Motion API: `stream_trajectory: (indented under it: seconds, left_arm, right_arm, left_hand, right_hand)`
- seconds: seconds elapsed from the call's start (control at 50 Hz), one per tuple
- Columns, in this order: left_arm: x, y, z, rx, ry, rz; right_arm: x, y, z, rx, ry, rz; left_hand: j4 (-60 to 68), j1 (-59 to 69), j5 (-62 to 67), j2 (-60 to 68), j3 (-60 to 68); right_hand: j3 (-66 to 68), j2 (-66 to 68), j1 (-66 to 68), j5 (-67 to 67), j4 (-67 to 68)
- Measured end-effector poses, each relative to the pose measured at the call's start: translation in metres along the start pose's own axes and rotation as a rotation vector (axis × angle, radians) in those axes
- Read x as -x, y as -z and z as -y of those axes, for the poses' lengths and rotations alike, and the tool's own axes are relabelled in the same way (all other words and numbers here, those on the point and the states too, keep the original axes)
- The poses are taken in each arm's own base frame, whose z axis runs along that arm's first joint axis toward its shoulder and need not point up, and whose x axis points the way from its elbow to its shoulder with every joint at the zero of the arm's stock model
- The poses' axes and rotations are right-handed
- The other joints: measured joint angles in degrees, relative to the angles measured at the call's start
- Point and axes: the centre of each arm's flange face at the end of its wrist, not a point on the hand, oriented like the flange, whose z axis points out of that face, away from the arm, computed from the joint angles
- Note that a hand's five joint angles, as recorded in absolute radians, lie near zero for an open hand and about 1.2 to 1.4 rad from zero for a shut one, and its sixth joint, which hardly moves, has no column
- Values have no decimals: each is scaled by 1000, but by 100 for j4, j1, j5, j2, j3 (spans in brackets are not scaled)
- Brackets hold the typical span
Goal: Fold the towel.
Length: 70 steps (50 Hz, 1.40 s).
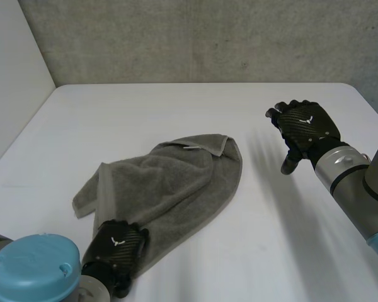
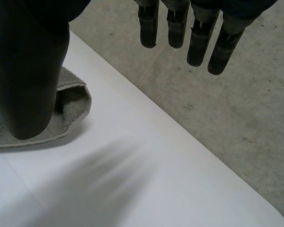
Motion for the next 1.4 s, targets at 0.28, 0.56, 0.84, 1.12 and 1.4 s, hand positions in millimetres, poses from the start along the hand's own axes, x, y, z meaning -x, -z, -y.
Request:
stream_trajectory:
  seconds: [0.28,0.56,0.84,1.12,1.4]
  left_arm:
    - [12,-18,8,-77,-121,97]
    - [45,-17,56,-227,-102,213]
    - [68,18,106,-443,-50,286]
    - [73,35,111,-489,-33,306]
    - [88,21,109,-481,-11,303]
  right_arm:
    - [0,0,-1,4,-1,2]
    - [17,4,-5,-3,-41,150]
    - [86,0,-25,42,-343,512]
    - [132,-40,-48,75,-376,489]
    - [95,-35,18,-111,-279,389]
  left_hand:
    - [3870,3777,3788,3849,3860]
    - [4387,4145,4211,4369,4383]
    - [4405,4202,4262,4377,4390]
    - [4406,4219,4262,4377,4391]
    - [4407,4244,4267,4378,4391]
  right_hand:
    - [0,0,0,0,0]
    - [0,0,0,0,0]
    - [13,15,44,17,0]
    - [2710,2698,2761,2795,2608]
    - [6189,6065,6181,6231,6075]
